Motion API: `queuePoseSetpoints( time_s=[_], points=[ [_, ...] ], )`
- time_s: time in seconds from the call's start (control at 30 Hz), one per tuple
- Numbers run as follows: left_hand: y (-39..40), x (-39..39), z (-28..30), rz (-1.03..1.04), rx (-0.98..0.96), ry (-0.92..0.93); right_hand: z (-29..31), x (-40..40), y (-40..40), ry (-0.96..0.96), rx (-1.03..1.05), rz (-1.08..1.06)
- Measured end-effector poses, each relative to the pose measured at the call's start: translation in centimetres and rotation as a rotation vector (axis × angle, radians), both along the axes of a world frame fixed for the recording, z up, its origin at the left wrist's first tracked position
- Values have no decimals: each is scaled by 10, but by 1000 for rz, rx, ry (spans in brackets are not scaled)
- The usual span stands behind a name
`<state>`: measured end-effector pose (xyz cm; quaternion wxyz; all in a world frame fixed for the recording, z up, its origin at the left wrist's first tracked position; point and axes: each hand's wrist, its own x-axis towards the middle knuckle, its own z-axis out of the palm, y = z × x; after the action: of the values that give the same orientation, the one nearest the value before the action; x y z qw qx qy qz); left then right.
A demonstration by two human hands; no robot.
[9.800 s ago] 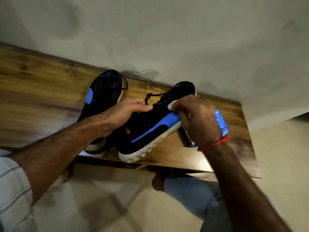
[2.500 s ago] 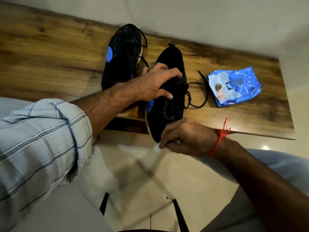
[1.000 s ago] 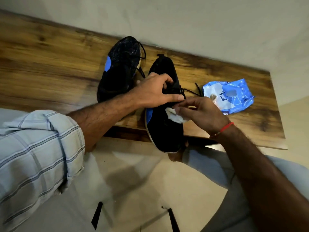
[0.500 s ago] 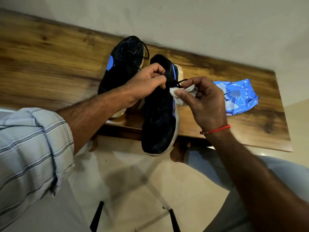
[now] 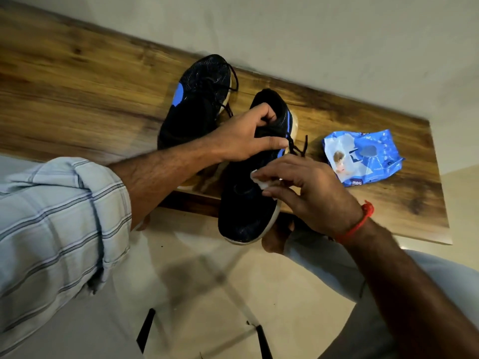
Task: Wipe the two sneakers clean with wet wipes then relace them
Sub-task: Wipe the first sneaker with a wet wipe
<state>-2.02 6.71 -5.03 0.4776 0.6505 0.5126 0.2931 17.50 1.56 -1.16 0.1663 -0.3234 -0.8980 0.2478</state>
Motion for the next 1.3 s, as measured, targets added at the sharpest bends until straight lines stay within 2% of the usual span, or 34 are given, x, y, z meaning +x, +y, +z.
queuePoseSetpoints(
  time_s=[0.1, 0.17, 0.4, 0.6, 0.73, 0.83, 1.03, 1.2, 1.3],
  points=[
    [11, 2, 2, -40, 158, 278, -10, -3, 7, -13, 95, -59],
    [22, 1, 10, -26, 184, 477, -17, -8, 19, 4, 122, -103],
    [40, -9, 19, -272, 85, 668, -32, -11, 31, -12, 53, -150],
    [37, -3, 4, -305, 99, 617, -35, -6, 16, -68, 2, -118],
    [32, 1, -7, -267, 148, 512, -30, -22, -2, 10, 21, -8],
    [31, 1, -10, -223, 181, 474, -40, -34, -18, -93, 78, 81],
    [31, 3, -11, -127, 200, 436, -40, -20, 13, -119, 176, -154],
    [31, 2, -17, -129, 200, 396, -41, -33, -35, -269, -16, 42],
    [31, 2, -14, -107, 195, 382, -36, -20, -4, -270, 91, -65]
  ],
)
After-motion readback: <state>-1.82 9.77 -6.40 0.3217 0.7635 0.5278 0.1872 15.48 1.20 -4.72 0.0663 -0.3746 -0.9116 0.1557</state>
